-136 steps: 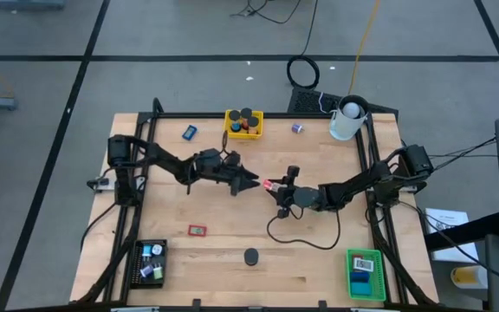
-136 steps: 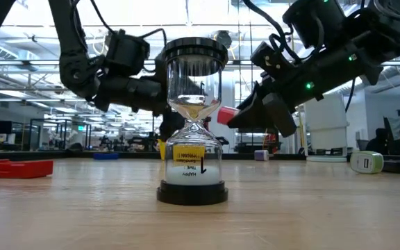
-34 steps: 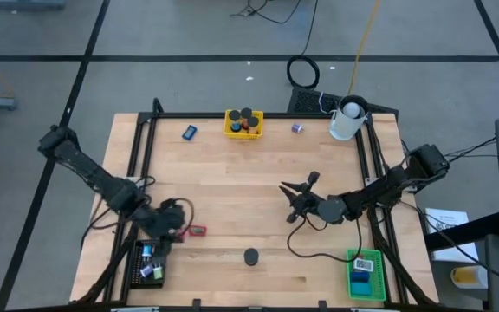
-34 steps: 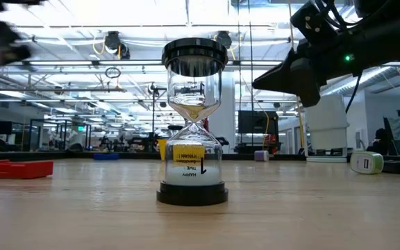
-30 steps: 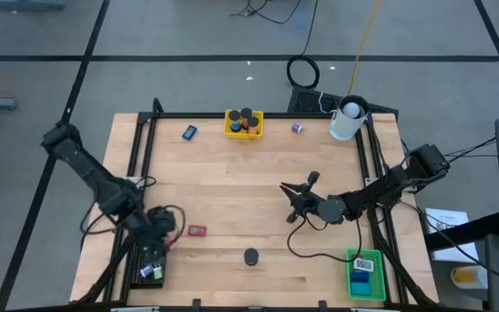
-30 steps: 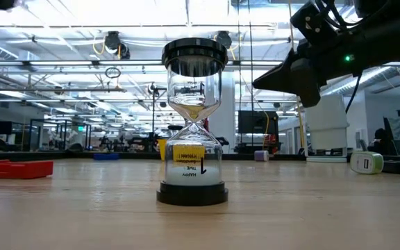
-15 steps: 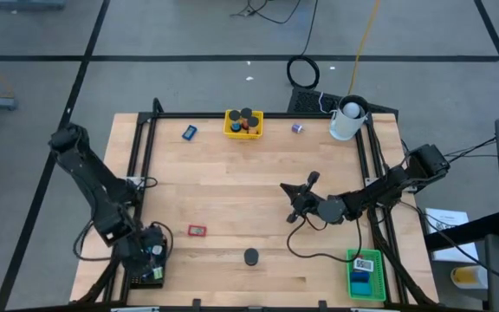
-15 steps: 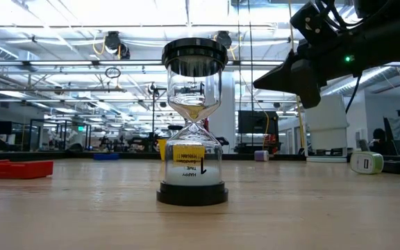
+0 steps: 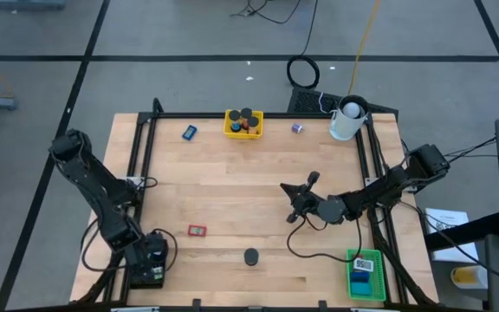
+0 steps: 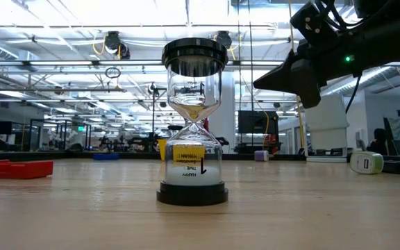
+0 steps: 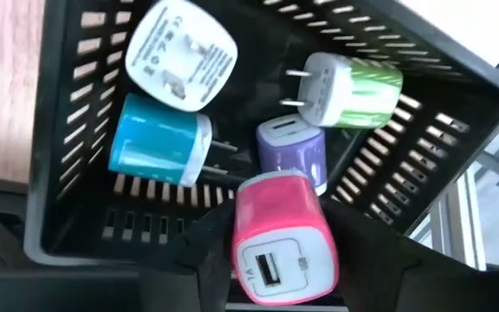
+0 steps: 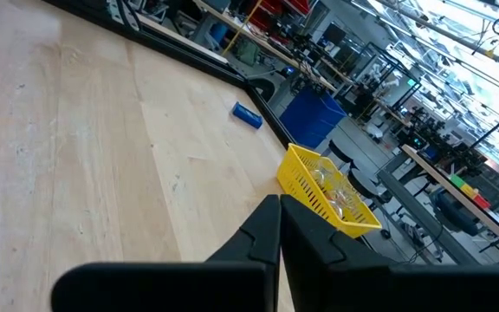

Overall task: Pick & Place Office items
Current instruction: Put the pink charger adapter into the black bin, then put the black digital timer into the green bin

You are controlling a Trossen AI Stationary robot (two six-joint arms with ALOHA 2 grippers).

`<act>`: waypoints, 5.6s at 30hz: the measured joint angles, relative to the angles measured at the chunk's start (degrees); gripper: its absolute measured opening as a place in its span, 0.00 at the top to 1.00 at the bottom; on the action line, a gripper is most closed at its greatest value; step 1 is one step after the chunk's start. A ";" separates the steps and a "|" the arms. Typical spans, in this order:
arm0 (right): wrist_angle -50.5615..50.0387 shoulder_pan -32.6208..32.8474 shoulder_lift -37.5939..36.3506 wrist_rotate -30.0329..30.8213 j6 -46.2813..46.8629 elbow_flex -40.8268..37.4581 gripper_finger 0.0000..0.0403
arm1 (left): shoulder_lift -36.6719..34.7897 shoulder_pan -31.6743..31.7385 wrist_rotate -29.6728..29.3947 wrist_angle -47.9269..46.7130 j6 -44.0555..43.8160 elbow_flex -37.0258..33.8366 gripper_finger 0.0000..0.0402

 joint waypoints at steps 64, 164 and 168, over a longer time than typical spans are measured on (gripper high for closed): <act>-0.43 -0.09 0.02 0.00 0.66 -0.04 1.00 | -4.79 14.40 -50.64 21.44 59.63 -1.47 0.98; -86.98 8.83 -25.91 -13.36 81.77 8.96 1.00 | 8.57 49.96 -32.29 109.89 85.83 -32.79 0.93; -96.44 9.87 -22.88 -17.47 89.27 12.87 1.00 | 8.57 49.96 -32.29 109.86 85.74 -32.79 0.95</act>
